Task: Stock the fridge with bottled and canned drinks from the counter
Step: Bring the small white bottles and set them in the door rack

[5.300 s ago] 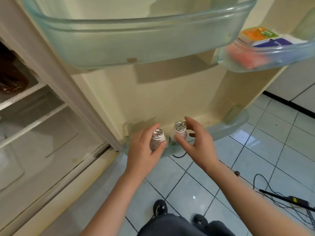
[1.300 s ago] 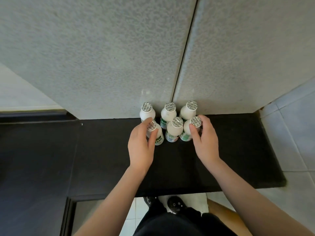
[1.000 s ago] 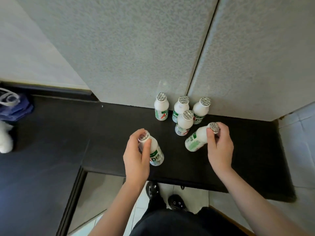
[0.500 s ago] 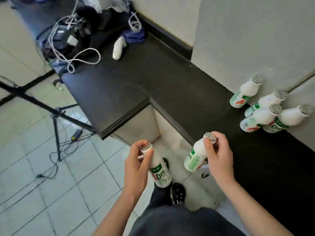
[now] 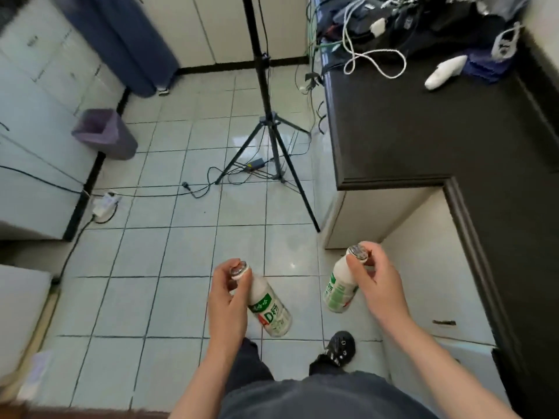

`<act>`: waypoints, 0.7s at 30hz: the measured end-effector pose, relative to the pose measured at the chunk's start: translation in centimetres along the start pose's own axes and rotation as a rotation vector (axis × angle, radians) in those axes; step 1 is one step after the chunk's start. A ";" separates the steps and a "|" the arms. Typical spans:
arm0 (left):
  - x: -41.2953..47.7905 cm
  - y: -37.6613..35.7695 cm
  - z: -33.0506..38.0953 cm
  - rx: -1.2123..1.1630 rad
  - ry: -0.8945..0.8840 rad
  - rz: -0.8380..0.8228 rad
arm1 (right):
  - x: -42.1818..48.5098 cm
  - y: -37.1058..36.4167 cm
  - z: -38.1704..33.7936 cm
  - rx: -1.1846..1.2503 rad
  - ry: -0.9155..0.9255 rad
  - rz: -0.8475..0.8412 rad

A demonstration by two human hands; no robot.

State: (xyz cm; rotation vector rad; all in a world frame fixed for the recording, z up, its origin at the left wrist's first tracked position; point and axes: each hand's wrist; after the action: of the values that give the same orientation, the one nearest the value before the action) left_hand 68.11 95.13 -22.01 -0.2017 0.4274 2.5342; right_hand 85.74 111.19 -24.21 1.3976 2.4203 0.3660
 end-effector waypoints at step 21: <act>8.7 40.0 -8.0 -0.055 0.002 0.330 | -3.6 -39.8 -18.5 0.061 0.185 -0.299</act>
State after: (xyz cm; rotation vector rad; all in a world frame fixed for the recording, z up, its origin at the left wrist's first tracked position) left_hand 39.29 64.94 -21.11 -0.1656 0.4203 2.8716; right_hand 48.72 87.52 -21.64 1.0397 2.7613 0.3626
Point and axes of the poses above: each hand's wrist, its own x-axis towards the middle knuckle, its own y-axis out of the back of the hand, z = x × y, and after that the axes turned 1 degree about -z, right-handed
